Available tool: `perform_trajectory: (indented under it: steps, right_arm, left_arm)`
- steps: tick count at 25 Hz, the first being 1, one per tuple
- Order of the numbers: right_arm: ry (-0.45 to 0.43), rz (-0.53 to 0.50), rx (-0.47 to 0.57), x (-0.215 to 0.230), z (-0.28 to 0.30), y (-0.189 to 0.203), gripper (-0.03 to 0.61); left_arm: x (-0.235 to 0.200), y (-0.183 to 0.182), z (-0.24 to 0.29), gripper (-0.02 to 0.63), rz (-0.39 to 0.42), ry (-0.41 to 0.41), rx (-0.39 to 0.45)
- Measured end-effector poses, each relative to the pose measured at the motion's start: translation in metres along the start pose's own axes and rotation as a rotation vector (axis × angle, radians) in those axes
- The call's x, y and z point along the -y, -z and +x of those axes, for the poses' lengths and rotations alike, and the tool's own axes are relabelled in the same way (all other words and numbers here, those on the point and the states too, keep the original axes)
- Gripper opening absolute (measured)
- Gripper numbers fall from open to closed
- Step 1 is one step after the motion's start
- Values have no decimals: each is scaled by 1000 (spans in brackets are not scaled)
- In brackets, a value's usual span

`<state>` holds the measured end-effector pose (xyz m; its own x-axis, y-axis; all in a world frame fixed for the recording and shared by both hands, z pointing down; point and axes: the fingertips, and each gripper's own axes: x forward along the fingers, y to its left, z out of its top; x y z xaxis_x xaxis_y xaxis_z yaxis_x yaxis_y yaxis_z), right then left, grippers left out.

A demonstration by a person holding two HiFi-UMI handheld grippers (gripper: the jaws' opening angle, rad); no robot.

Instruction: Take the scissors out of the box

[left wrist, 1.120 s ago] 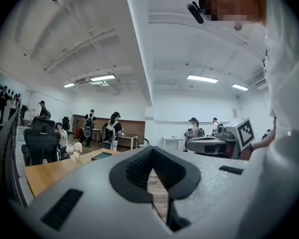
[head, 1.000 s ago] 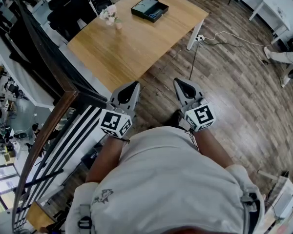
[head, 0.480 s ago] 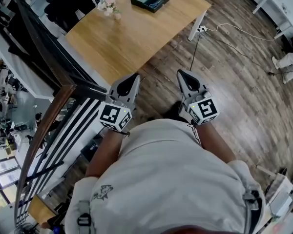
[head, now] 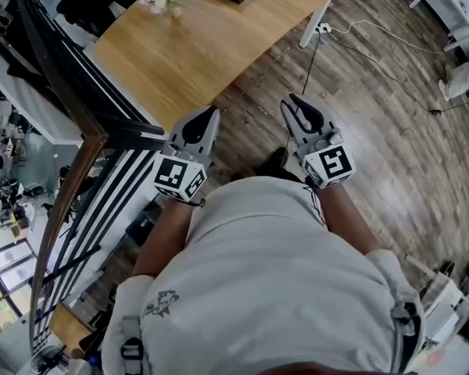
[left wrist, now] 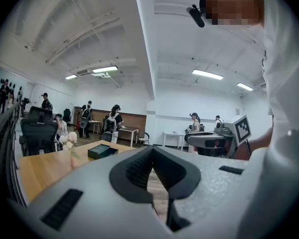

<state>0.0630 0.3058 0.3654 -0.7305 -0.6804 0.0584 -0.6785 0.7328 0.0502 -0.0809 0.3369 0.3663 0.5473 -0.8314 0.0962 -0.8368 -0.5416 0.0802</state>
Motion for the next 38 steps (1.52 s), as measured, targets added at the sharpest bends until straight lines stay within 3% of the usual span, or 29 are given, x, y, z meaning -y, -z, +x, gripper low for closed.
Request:
perform_trajectory:
  steps: [7, 16, 21, 31, 38]
  right_arm:
    - [2, 19, -19, 62, 2, 18, 125]
    - [-29, 21, -20, 145, -20, 25, 133]
    - [0, 23, -5, 182, -33, 28, 137]
    - [76, 42, -19, 236, -42, 34, 147]
    - [85, 46, -39, 269, -13, 40, 153]
  left_arm:
    - [5, 7, 58, 5, -10, 6, -39]
    - [29, 6, 136, 5, -6, -11, -70]
    - [39, 9, 166, 5, 6, -8, -82]
    - [33, 0, 228, 5, 35, 41, -87]
    - [17, 2, 277, 5, 26, 84, -99]
